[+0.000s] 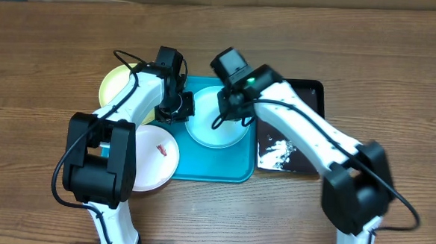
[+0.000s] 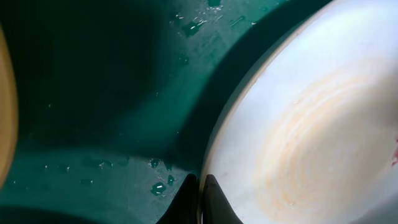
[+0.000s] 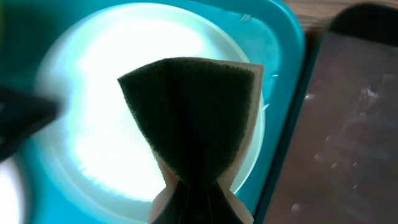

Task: Clean dirty plates on tray and stack at the side
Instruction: 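Scrub the white plate with the sponge in the right gripper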

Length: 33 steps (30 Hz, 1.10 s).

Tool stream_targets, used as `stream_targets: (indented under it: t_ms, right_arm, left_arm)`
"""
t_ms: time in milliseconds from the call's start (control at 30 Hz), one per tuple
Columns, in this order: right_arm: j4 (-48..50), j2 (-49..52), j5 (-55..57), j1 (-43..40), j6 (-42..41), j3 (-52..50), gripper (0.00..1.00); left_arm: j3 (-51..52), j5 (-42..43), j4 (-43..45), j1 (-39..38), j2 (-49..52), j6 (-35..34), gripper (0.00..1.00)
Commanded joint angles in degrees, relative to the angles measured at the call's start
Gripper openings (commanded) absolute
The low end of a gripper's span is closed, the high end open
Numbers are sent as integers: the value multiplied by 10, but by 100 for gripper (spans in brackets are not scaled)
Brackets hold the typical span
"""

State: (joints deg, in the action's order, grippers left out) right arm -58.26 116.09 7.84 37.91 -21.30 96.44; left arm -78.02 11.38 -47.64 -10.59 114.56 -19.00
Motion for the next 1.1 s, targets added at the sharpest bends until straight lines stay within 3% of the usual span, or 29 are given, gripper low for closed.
stream_targets:
  t_ms: [0, 1067]
  right_arm:
    - [10, 30, 97, 3, -32, 13, 4]
    - [87, 82, 62, 0, -64, -34, 4]
  left_arm:
    - [3, -19, -4, -3, 8, -44, 4]
    - [3, -30, -18, -3, 8, -41, 4]
